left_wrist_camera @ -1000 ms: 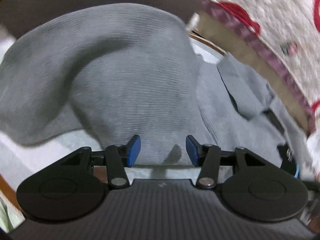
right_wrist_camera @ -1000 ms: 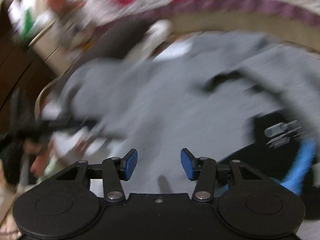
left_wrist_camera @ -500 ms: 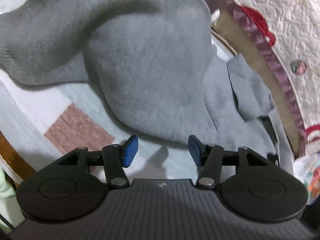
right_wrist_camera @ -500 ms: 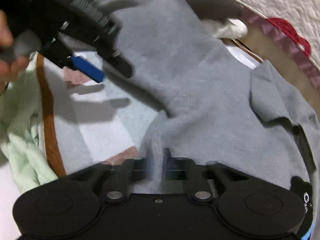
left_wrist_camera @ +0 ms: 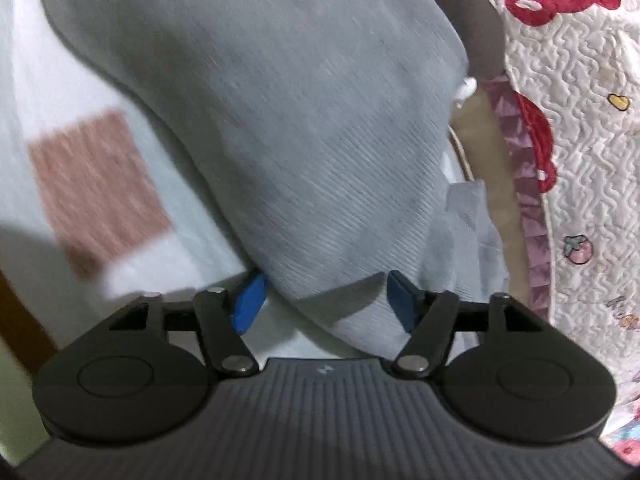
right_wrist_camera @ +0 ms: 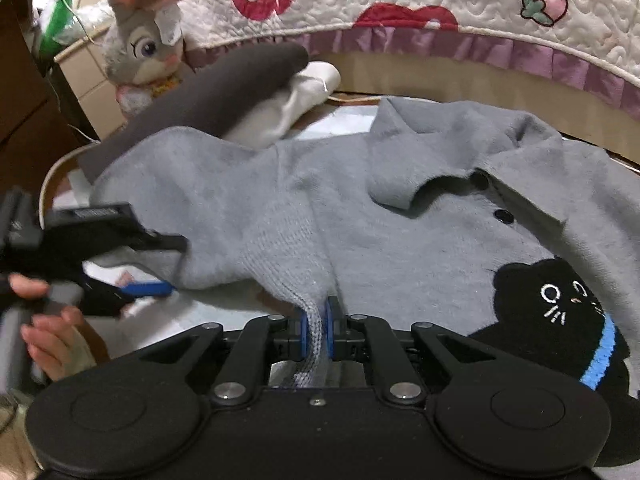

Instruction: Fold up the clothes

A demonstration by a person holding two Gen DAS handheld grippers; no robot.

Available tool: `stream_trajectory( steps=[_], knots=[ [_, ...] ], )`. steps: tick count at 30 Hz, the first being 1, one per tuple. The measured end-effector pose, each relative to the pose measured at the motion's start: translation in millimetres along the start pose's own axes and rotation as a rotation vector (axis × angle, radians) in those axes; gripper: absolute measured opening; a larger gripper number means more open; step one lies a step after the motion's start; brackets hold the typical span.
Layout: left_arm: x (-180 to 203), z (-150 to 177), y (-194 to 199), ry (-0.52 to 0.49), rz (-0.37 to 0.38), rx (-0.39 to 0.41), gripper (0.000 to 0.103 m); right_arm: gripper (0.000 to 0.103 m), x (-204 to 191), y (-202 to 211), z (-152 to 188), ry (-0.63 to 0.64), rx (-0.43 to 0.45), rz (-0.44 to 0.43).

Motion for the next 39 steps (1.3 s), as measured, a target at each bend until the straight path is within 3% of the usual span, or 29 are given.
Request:
stream_trajectory(
  steps=[4, 5, 6, 7, 13, 16, 17, 19, 22, 24, 28, 32, 34, 35, 37, 38, 39],
  knots=[
    [30, 10, 1, -0.170, -0.029, 0.078, 0.073, 0.010, 2, 14, -3, -0.019, 0.043, -0.136],
    [37, 12, 2, -0.214, -0.037, 0.098, 0.064, 0.010, 0, 17, -2, -0.013, 0.053, -0.154],
    [45, 14, 2, -0.258, -0.045, 0.118, 0.045, 0.010, 0, 20, -1, -0.007, 0.062, -0.172],
    [52, 17, 2, -0.302, -0.053, 0.138, 0.012, 0.010, -1, 22, -1, -0.001, 0.070, -0.189],
    [98, 31, 5, -0.564, -0.100, 0.258, 0.010, 0.006, 4, 39, 8, 0.060, 0.071, -0.123],
    [121, 38, 6, -0.696, -0.124, 0.319, 0.010, 0.009, -13, 28, 15, 0.228, 0.004, 0.088],
    [128, 41, 6, -0.740, -0.131, 0.339, 0.010, 0.019, -20, 21, 18, 0.262, -0.010, 0.145],
    [132, 39, 9, -0.778, -0.152, 0.363, 0.010, 0.033, -27, 7, 24, 0.243, -0.032, 0.129],
    [129, 36, 16, -0.785, -0.152, 0.376, 0.010, 0.051, -35, -13, 24, 0.160, -0.057, 0.013],
    [125, 36, 23, -0.789, -0.148, 0.381, 0.010, 0.070, -43, -24, 22, 0.130, -0.073, -0.014],
    [126, 35, 21, -0.824, -0.168, 0.378, 0.009, 0.071, -79, -47, 27, 0.303, -0.130, 0.162],
    [129, 29, 31, -0.804, -0.088, 0.345, 0.009, 0.070, -83, -28, 18, 0.255, -0.114, -0.023],
    [131, 25, 37, -0.793, -0.036, 0.321, 0.009, 0.073, -90, -28, 10, 0.271, -0.111, -0.006],
    [132, 23, 39, -0.787, -0.014, 0.312, 0.009, 0.077, -94, -31, 8, 0.291, -0.102, 0.028],
    [130, 19, 42, -0.758, 0.026, 0.290, 0.009, 0.083, -109, -47, 8, 0.376, -0.096, 0.217],
    [127, 16, 43, -0.733, 0.046, 0.278, 0.009, 0.080, -110, -52, 12, 0.419, -0.088, 0.308],
    [124, 12, 38, -0.701, 0.058, 0.259, 0.010, 0.064, -110, -57, 15, 0.462, -0.080, 0.400]
  ],
)
Point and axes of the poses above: each gripper's, at about its wrist camera, not at the fingertips, and y roughly against the way its jaws point, x to its right, z to its underside, the point moved 1 cm from there along -y, roughly the way its jaws point, and after that the axes turned 14 degrees about -x, right-handed, at the moved point
